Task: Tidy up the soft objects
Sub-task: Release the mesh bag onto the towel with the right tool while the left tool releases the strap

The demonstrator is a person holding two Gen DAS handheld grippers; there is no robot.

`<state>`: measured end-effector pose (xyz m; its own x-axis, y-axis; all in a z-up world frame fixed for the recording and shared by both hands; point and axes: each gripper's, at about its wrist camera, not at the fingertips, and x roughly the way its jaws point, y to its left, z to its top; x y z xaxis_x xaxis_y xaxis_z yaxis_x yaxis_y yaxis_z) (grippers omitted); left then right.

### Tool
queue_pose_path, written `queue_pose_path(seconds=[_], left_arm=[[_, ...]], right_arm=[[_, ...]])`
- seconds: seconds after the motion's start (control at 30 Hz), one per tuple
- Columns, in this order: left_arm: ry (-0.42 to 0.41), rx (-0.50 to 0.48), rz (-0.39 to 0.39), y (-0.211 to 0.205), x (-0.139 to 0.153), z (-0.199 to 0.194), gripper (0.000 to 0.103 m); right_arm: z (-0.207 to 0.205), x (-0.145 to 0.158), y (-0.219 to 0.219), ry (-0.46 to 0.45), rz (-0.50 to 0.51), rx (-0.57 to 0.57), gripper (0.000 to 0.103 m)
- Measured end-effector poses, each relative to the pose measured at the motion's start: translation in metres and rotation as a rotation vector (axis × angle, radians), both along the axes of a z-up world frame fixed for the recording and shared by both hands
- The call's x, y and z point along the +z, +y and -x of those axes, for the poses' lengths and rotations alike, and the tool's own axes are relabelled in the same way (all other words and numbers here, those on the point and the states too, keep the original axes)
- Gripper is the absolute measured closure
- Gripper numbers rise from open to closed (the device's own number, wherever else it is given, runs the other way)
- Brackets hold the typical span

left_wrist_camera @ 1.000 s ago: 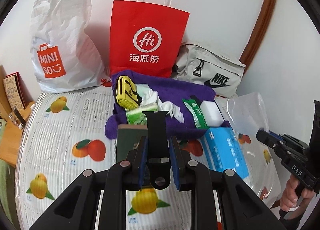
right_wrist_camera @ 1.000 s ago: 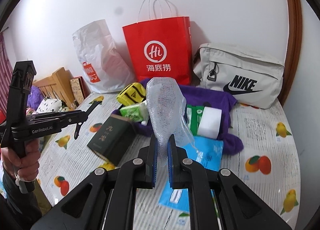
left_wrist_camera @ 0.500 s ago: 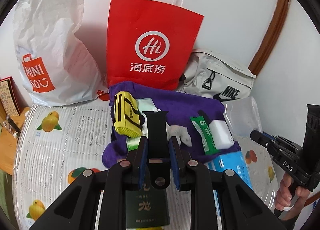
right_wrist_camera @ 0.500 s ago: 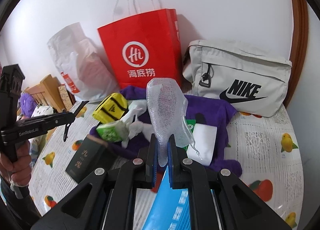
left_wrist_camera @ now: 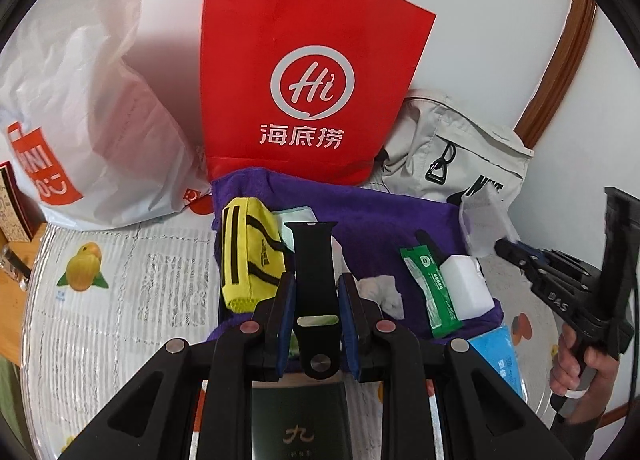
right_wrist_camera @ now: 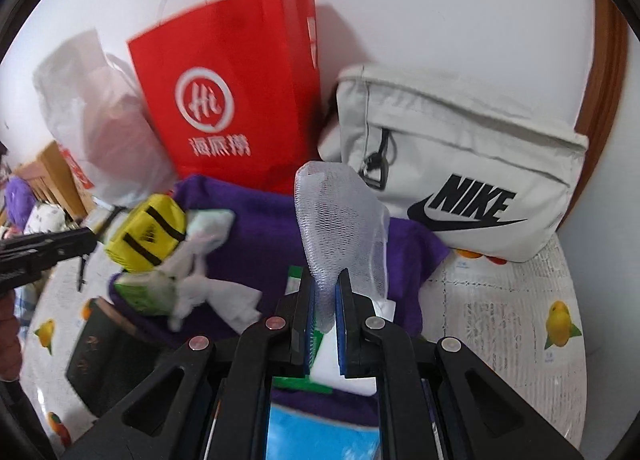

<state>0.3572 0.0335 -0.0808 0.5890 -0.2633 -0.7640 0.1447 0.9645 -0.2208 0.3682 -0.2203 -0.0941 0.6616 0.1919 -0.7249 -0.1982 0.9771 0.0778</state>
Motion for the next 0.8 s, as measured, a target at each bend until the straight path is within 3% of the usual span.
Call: queue_pose_path(seconds=[0.3, 0.8], left_arm=[[0.032, -0.02, 0.011, -0.012, -0.013, -0.029, 0.082], [0.101, -0.031, -0.014, -0.032, -0.046, -0.057, 0.082]], right_arm=[[-0.027, -0.037, 0.014, 0.104, -0.019, 0.047, 0.093], [-0.027, -0.046, 0.016, 0.147, -0.037, 0.094, 0.091]])
